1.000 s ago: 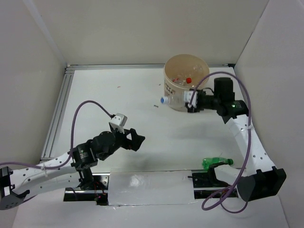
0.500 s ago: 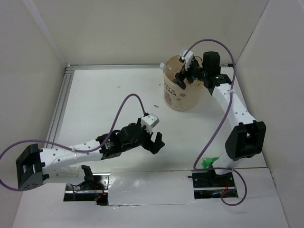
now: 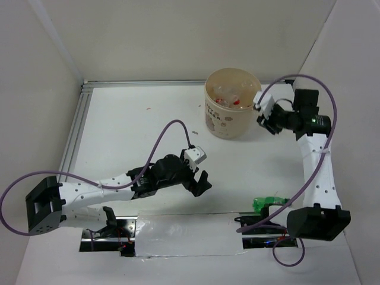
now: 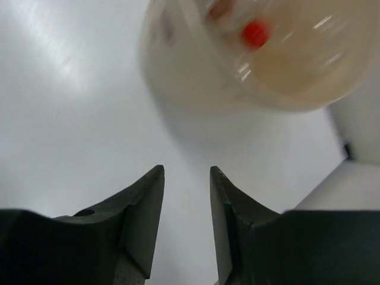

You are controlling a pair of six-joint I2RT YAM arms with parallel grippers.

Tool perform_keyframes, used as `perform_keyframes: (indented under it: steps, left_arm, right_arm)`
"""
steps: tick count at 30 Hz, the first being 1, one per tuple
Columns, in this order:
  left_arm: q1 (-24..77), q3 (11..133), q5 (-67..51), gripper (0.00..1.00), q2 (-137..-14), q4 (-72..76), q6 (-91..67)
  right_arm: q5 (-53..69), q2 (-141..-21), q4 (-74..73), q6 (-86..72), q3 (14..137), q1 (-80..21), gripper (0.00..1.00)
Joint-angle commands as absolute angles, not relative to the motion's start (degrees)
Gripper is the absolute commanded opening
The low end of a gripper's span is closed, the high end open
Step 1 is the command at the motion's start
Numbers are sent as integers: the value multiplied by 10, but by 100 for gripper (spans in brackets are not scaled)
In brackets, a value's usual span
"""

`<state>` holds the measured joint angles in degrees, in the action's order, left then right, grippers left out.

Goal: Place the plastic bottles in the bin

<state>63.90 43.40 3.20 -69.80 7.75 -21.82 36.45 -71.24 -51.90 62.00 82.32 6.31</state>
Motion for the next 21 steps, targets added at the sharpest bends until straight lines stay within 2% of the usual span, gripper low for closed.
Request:
perform_keyframes:
  steps: [1,2,4,6,7,11,15,21]
  left_arm:
    - [646,466,-21,99,-725,124,-172]
    - [646,473,-32,99,-745,124,-172]
    - [646,485,-39,99,-762,129,-158]
    - [646,485,-46,99,-773,136,-158]
    - [646,485,-53,99,-779,143,-158]
    - [646,472,-59,99,-779,157,-158]
    - [646,461,-66,99,-779,157,-158]
    - [646,461,-66,99,-773,146,-153]
  right_arm:
    - [275,-689,-663,737,728,86,43]
    - [246,-684,-698,765,713,86,43]
    - [211,-676,-728,788,673,99,50]
    - [159,-656,-751,815,630,109,61]
    - [142,-646,-751,824,615,109,71]
    - [71,-585,-751,871,544,109,86]
    - [19,-560,-756,894,477,109,88]
    - [18,-565,-751,942,450,137,88]
